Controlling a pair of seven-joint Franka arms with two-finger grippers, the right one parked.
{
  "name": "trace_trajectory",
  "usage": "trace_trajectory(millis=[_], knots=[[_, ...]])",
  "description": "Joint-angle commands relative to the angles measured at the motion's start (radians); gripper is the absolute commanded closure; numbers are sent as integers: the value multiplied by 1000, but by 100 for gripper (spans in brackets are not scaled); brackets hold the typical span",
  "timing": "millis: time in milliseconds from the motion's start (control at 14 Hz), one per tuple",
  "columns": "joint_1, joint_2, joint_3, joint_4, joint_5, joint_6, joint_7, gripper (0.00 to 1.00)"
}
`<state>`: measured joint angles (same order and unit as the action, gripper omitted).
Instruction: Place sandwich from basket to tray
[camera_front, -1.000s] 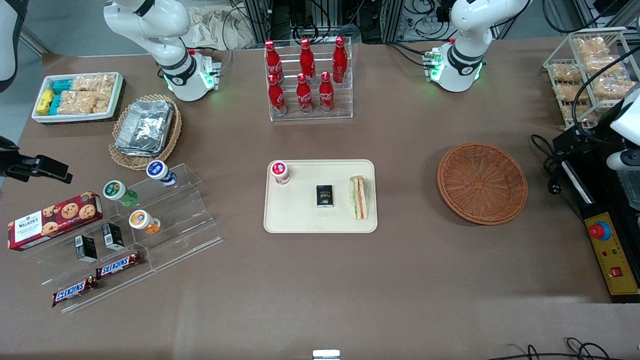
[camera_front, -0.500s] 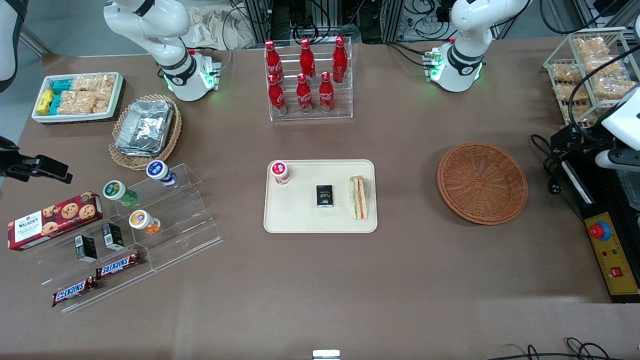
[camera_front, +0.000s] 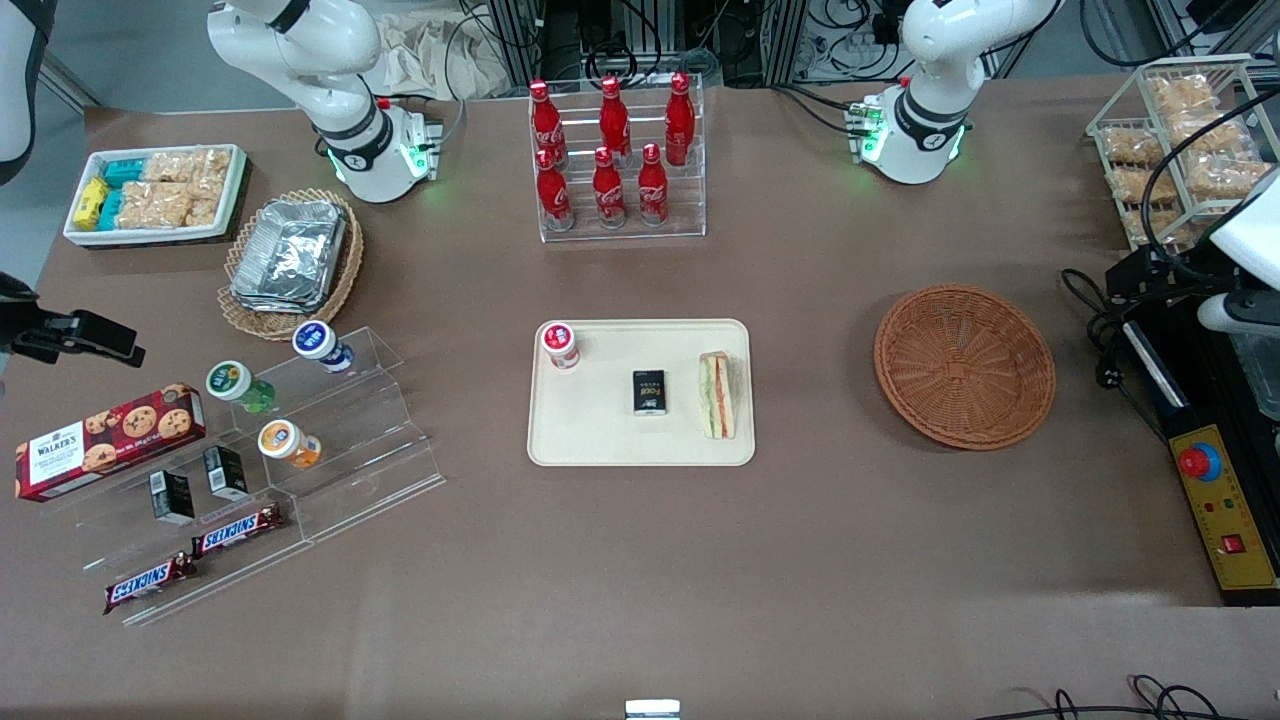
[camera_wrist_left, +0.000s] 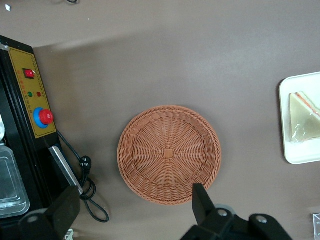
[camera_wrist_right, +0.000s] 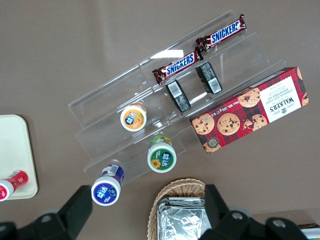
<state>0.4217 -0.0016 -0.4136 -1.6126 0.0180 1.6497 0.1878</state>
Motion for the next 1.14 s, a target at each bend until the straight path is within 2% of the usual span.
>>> trace_trajectory(millis=[0, 500, 571, 714, 786, 1071], knots=[[2, 6, -2, 34, 2, -16, -31, 0], [-29, 9, 4, 45, 0, -21, -90, 0], [-71, 17, 42, 45, 10, -21, -87, 0], [-218, 18, 189, 46, 28, -21, -88, 0], [-242, 18, 225, 54, 23, -21, -85, 0], [-277, 28, 231, 60, 19, -21, -88, 0]])
